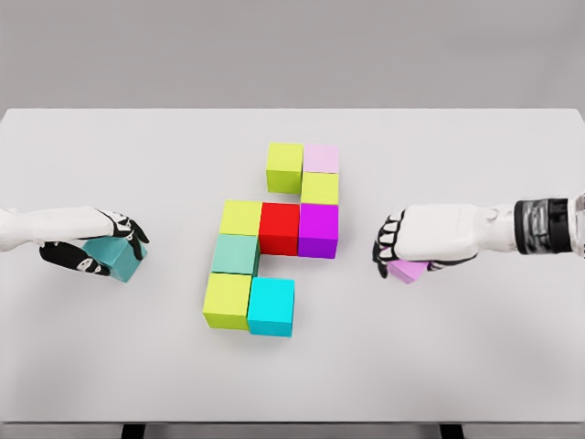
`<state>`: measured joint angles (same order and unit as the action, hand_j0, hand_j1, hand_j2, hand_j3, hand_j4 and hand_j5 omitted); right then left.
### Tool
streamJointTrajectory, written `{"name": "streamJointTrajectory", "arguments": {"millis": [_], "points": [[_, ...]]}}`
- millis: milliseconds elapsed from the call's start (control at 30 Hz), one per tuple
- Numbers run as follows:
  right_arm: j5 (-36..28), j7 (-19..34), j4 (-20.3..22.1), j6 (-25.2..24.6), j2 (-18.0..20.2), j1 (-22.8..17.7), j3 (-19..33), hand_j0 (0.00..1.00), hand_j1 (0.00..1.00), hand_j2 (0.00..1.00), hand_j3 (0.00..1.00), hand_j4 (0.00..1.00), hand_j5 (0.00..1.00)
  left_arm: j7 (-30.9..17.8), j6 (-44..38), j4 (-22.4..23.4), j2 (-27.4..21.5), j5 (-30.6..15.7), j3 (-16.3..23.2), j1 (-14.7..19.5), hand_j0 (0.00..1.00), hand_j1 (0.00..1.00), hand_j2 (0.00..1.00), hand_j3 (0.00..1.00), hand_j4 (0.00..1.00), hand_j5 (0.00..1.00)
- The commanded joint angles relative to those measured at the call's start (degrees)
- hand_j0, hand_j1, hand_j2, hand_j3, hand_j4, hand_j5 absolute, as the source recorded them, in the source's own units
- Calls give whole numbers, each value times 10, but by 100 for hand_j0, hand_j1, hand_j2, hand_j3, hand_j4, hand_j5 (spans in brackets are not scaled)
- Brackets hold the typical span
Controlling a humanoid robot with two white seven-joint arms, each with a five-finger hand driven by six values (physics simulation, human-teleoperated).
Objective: Assemble the squares on the desktop into the number 2
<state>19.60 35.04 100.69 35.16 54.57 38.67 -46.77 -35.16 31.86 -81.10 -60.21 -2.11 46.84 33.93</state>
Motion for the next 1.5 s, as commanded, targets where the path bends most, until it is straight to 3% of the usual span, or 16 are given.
{"name": "streamJointTrajectory", "arguments": {"millis": [0,133,267,600,633,733,1000,1133,1267,1333,1467], "points": [[-3,0,2,-2,-1,2,-17,57,57,57,57,57,57,2,0,0,0,1,0,0,55,55,55,55,55,55],[-3,0,2,-2,-18,37,-68,57,57,57,57,57,57,2,-1,-1,-1,0,-1,-1,51,51,51,51,51,51],[-4,0,2,-2,-34,48,-82,57,57,57,57,57,57,2,0,-17,-3,-1,-5,3,46,46,46,46,46,46],[-13,0,3,-2,-54,76,-128,60,60,60,60,60,60,2,-8,-35,-3,-6,-13,31,46,46,46,46,46,46],[-13,0,3,-2,-54,77,-128,63,63,63,63,63,63,2,-8,-36,-3,-7,-14,36,46,46,46,46,46,46],[-13,0,2,-2,-54,77,-128,100,100,100,100,100,100,2,-10,-36,5,-8,-14,48,45,45,45,45,45,45],[-17,0,2,-2,-54,92,-124,100,100,100,100,100,100,2,-29,-4,78,-4,-10,90,45,45,45,45,45,45],[-66,0,2,-2,-54,94,-97,100,100,100,100,100,100,2,-29,38,105,-4,-7,120,45,45,45,45,45,45],[-91,0,1,-2,-49,94,-47,100,100,100,100,100,100,2,-51,48,126,3,-6,134,45,45,45,45,45,45],[-120,0,-1,-2,-42,87,1,100,100,100,100,100,100,2,-55,72,151,12,-5,148,45,45,45,45,45,45],[-127,0,-37,-2,18,79,53,100,100,100,100,100,100,2,-61,132,197,31,7,180,45,45,45,45,45,45]]}}
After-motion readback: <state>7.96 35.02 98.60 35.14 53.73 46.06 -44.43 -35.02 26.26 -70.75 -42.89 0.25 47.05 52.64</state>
